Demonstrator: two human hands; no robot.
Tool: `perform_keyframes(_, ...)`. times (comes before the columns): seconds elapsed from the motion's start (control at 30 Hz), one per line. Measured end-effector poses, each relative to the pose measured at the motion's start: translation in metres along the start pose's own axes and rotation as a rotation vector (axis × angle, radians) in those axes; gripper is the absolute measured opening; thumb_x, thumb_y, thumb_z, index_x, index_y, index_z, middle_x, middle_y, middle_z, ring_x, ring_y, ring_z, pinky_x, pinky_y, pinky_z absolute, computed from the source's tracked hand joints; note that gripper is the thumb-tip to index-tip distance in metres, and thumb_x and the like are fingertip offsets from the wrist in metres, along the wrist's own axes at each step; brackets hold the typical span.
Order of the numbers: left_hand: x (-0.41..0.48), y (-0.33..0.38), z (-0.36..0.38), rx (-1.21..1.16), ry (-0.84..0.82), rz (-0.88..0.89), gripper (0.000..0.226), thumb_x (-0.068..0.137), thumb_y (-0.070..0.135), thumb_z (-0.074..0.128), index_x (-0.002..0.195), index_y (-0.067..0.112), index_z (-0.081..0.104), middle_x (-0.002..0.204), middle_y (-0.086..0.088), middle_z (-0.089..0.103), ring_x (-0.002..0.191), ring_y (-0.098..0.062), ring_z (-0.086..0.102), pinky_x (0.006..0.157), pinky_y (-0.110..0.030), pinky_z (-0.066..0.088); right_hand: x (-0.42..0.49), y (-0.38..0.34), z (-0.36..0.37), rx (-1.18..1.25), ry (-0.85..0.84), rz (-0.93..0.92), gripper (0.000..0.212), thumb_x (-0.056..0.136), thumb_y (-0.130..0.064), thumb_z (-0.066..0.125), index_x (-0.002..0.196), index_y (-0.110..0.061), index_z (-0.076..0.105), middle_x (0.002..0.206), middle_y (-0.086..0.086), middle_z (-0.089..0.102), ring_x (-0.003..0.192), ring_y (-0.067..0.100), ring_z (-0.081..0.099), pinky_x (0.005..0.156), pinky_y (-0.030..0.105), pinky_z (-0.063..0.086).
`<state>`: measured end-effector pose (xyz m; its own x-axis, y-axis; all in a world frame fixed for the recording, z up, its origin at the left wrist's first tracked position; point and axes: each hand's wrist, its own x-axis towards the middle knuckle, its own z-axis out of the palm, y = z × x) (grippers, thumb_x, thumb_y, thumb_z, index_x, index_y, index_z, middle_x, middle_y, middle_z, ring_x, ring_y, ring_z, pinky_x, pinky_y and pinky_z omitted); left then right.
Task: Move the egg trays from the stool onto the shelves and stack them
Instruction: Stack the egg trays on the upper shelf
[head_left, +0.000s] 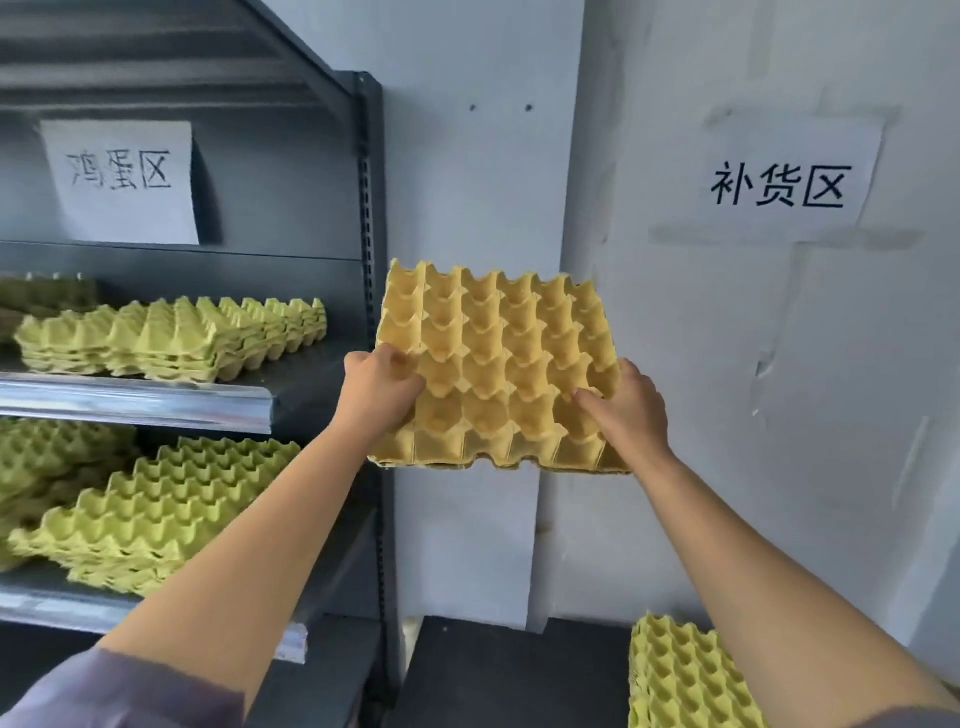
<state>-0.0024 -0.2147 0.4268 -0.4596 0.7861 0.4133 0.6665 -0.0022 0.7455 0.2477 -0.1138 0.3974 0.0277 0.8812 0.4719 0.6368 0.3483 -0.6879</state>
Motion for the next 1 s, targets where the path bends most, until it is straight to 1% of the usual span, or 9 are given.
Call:
perform_keyframes(0.1, 0.016, -0.027, -0.043, 0.025, 0.003, 0.042, 0.041, 0.085, 0.026, 0.060, 0.122, 0.010, 0.052, 0.126, -0.012, 0.040, 0.096, -0.028, 0.055, 0.084, -0.033, 0.047, -0.006, -0.043, 0.035, 0.013, 0.008, -0.015, 0.062, 0.070, -0.052, 0.062, 0.119, -0.015, 0.052, 0.105, 0.005, 0.060, 0.100, 0.030, 0.058, 0.077, 0.036, 0.049)
perform_keyframes(0.17, 0.025, -0.043, -0.066, 0.077, 0.016, 0.063, 0.039, 0.084, 0.027, 0.062, 0.120, 0.013, 0.053, 0.125, -0.010, 0.039, 0.091, -0.025, 0.052, 0.081, -0.032, 0.046, -0.008, -0.068, 0.053, 0.013, 0.010, -0.015, 0.066, 0.071, -0.052, 0.062, 0.124, -0.015, 0.050, 0.107, 0.006, 0.060, 0.102, 0.031, 0.057, 0.080, 0.038, 0.050)
perform_keyframes(0.3, 0.050, -0.070, -0.110, 0.141, 0.068, 0.094, 0.040, 0.082, 0.030, 0.064, 0.118, 0.015, 0.056, 0.124, -0.012, 0.042, 0.085, -0.021, 0.052, 0.079, -0.031, 0.048, -0.007, -0.119, 0.089, 0.023, -0.005, -0.027, 0.062, 0.067, -0.057, 0.059, 0.114, -0.017, 0.053, 0.098, 0.005, 0.064, 0.088, 0.029, 0.063, 0.070, 0.033, 0.050)
perform_keyframes(0.43, 0.088, -0.093, -0.146, 0.165, 0.118, 0.091, 0.036, 0.081, 0.031, 0.065, 0.113, 0.017, 0.057, 0.121, -0.012, 0.052, 0.068, -0.011, 0.051, 0.063, -0.024, 0.039, 0.005, -0.163, 0.121, 0.038, -0.036, -0.049, 0.076, 0.054, -0.068, 0.047, 0.112, -0.019, 0.052, 0.096, 0.004, 0.065, 0.089, 0.032, 0.063, 0.076, 0.037, 0.053)
perform_keyframes(0.6, 0.132, -0.113, -0.191, 0.208, 0.157, 0.059, 0.037, 0.080, 0.035, 0.067, 0.112, 0.018, 0.059, 0.113, -0.009, 0.058, 0.088, -0.024, 0.060, 0.074, -0.034, 0.051, 0.027, -0.217, 0.156, 0.083, -0.089, -0.116, 0.079, 0.060, -0.066, 0.053, 0.122, -0.018, 0.048, 0.107, 0.004, 0.063, 0.098, 0.035, 0.061, 0.085, 0.044, 0.052)
perform_keyframes(0.73, 0.161, -0.135, -0.228, 0.237, 0.192, 0.001, 0.034, 0.082, 0.034, 0.067, 0.110, 0.015, 0.061, 0.105, -0.004, 0.059, 0.099, -0.025, 0.056, 0.078, -0.034, 0.045, 0.037, -0.261, 0.181, 0.087, -0.166, -0.203, 0.069, 0.084, -0.047, 0.060, 0.143, -0.020, 0.034, 0.121, 0.003, 0.061, 0.111, 0.030, 0.057, 0.091, 0.036, 0.047)
perform_keyframes(0.8, 0.176, -0.151, -0.245, 0.214, 0.192, -0.027, 0.028, 0.081, 0.031, 0.068, 0.103, 0.014, 0.064, 0.101, -0.005, 0.062, 0.098, -0.026, 0.057, 0.081, -0.035, 0.047, 0.040, -0.282, 0.195, 0.063, -0.201, -0.243, 0.063, 0.090, -0.039, 0.057, 0.145, -0.018, 0.033, 0.122, 0.004, 0.059, 0.112, 0.027, 0.055, 0.082, 0.029, 0.042)
perform_keyframes(0.87, 0.191, -0.166, -0.260, 0.193, 0.180, -0.047, 0.023, 0.081, 0.030, 0.069, 0.097, 0.014, 0.065, 0.098, -0.008, 0.063, 0.094, -0.025, 0.056, 0.078, -0.033, 0.045, 0.039, -0.301, 0.208, 0.051, -0.221, -0.274, 0.061, 0.091, -0.037, 0.056, 0.144, -0.017, 0.033, 0.121, 0.006, 0.059, 0.111, 0.026, 0.054, 0.079, 0.029, 0.040)
perform_keyframes(1.0, 0.228, -0.200, -0.288, 0.147, 0.149, -0.050, 0.020, 0.081, 0.027, 0.069, 0.095, 0.013, 0.066, 0.094, -0.010, 0.061, 0.087, -0.026, 0.055, 0.076, -0.032, 0.044, 0.035, -0.336, 0.239, 0.001, -0.245, -0.276, 0.056, 0.092, -0.039, 0.054, 0.140, -0.016, 0.039, 0.117, 0.008, 0.061, 0.112, 0.028, 0.054, 0.100, 0.040, 0.041)
